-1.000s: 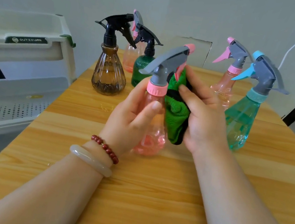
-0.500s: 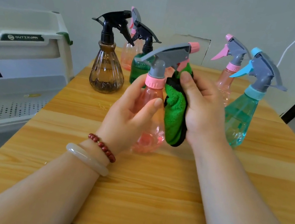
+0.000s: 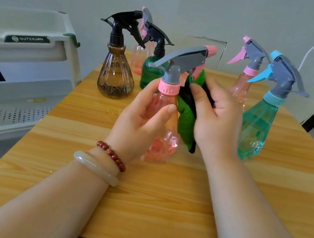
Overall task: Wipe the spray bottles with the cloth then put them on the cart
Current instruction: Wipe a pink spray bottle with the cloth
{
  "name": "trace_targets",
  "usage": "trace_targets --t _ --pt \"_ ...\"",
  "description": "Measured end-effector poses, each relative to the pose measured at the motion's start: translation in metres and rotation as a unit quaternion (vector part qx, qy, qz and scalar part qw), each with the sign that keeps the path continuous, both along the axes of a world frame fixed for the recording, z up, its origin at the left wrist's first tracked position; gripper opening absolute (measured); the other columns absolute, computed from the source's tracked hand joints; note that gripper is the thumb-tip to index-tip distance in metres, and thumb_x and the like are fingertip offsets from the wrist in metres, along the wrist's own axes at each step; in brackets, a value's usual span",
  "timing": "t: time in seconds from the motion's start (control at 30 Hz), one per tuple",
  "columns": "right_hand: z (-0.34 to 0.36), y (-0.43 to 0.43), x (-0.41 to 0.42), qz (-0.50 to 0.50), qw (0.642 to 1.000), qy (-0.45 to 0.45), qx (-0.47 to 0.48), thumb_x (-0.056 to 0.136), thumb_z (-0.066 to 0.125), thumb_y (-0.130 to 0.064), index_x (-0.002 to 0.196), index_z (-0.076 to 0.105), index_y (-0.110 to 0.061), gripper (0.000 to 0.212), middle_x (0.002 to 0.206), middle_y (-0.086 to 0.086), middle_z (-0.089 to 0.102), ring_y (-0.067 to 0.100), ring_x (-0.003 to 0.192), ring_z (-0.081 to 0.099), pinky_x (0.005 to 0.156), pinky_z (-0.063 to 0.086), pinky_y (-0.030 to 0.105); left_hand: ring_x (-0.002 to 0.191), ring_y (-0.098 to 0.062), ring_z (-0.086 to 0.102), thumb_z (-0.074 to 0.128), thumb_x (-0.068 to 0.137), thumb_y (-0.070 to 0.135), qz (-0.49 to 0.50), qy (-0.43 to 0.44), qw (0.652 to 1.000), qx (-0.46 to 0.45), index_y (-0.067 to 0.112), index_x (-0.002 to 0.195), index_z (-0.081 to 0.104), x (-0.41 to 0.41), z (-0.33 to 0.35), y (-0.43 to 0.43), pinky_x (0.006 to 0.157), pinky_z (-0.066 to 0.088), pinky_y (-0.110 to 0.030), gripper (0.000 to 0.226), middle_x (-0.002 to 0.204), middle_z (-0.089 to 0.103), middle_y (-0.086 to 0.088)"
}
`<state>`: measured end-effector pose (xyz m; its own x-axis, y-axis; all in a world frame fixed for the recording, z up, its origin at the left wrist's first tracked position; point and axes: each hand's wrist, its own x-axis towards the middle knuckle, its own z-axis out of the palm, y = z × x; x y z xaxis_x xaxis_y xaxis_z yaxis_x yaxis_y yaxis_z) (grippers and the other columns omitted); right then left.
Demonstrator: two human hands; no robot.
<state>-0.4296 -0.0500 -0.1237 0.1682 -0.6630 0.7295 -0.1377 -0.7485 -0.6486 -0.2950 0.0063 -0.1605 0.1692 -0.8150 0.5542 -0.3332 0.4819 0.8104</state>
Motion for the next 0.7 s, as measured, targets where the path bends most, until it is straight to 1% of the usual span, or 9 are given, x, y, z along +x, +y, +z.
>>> trace_targets --t 0.03,0.1,0.13,0.23,0.37,0.5,0.57,0.63,0.7 --pt "0.001 0.001 -0.001 0.034 0.999 -0.020 0.036 0.097 0.059 -0.012 0.106 0.071 -0.020 0.018 0.088 -0.019 0.069 -0.006 0.086 0.062 0.078 0.045 0.012 0.067 -0.020 0.056 0.054 0.094 0.043 -0.001 0.002 1.000 0.001 0.024 0.142 0.044 0.001 0.000 0.000 0.062 0.053 -0.032 0.053 0.086 0.060 -0.011" --pt "0.002 0.001 -0.002 0.065 0.991 -0.064 0.095 0.093 0.064 -0.014 0.097 0.072 -0.027 0.016 0.084 -0.020 0.072 -0.002 0.082 0.066 0.076 0.048 0.016 0.080 -0.028 0.060 0.053 0.095 0.042 -0.004 -0.001 1.000 0.002 0.024 0.142 0.044 0.001 0.001 0.000 0.074 0.056 -0.038 0.052 0.093 0.062 -0.014" --pt "0.003 0.000 -0.001 0.066 0.989 -0.073 0.115 0.093 0.065 -0.017 0.089 0.071 -0.029 0.014 0.077 -0.020 0.071 -0.001 0.076 0.065 0.071 0.048 0.016 0.083 -0.027 0.061 0.053 0.095 0.042 -0.003 -0.003 1.000 0.002 0.024 0.142 0.045 0.001 0.001 0.000 0.078 0.056 -0.039 0.051 0.093 0.063 -0.010" --pt "0.001 -0.001 0.002 0.079 0.984 -0.072 0.145 0.094 0.062 -0.022 0.075 0.068 -0.030 0.022 0.065 -0.019 0.066 -0.003 0.063 0.059 0.061 0.044 0.014 0.083 -0.012 0.060 0.052 0.094 0.043 -0.003 0.012 1.000 0.002 0.027 0.141 0.045 0.000 0.001 0.000 0.082 0.053 -0.028 0.050 0.090 0.062 0.010" --pt "-0.003 -0.005 0.000 0.126 0.971 -0.082 0.184 0.094 0.062 -0.021 0.083 0.072 -0.028 0.017 0.076 -0.012 0.072 0.006 0.072 0.066 0.067 0.051 0.024 0.085 -0.003 0.059 0.052 0.097 0.035 -0.009 0.006 1.000 0.001 0.020 0.143 0.045 0.002 0.001 0.000 0.083 0.051 -0.025 0.049 0.091 0.061 0.019" --pt "-0.012 -0.009 -0.005 0.068 0.977 -0.043 0.199 0.091 0.067 -0.025 0.080 0.075 -0.041 0.020 0.077 -0.005 0.074 0.022 0.076 0.071 0.075 0.059 0.047 0.105 -0.001 0.063 0.051 0.096 0.041 0.007 0.002 1.000 -0.003 0.040 0.140 0.040 0.005 0.001 0.004 0.092 0.051 -0.027 0.045 0.119 0.066 0.014" --pt "-0.013 -0.009 -0.006 0.032 0.968 -0.082 0.235 0.092 0.067 -0.025 0.078 0.075 -0.034 0.019 0.073 -0.002 0.073 0.020 0.070 0.070 0.068 0.059 0.043 0.100 0.000 0.064 0.052 0.088 0.053 0.008 -0.013 1.000 0.022 0.057 0.134 0.036 0.013 0.002 0.007 0.086 0.053 -0.026 0.049 0.118 0.065 0.018" --pt "-0.012 -0.009 -0.004 0.040 0.937 -0.168 0.304 0.094 0.065 -0.022 0.079 0.073 -0.022 0.017 0.069 0.002 0.071 0.019 0.065 0.067 0.063 0.055 0.035 0.104 0.003 0.063 0.058 0.081 0.057 -0.013 -0.049 0.996 0.068 0.075 0.124 0.026 0.020 0.004 0.011 0.086 0.053 -0.023 0.057 0.118 0.062 0.026" --pt "-0.009 -0.006 0.001 0.070 0.895 -0.254 0.360 0.096 0.060 -0.019 0.080 0.070 -0.014 0.019 0.070 0.004 0.070 0.019 0.064 0.066 0.062 0.056 0.033 0.106 0.002 0.064 0.068 0.082 0.046 -0.024 -0.070 0.992 0.101 0.073 0.126 0.023 0.024 0.003 0.012 0.087 0.055 -0.025 0.069 0.117 0.062 0.026"
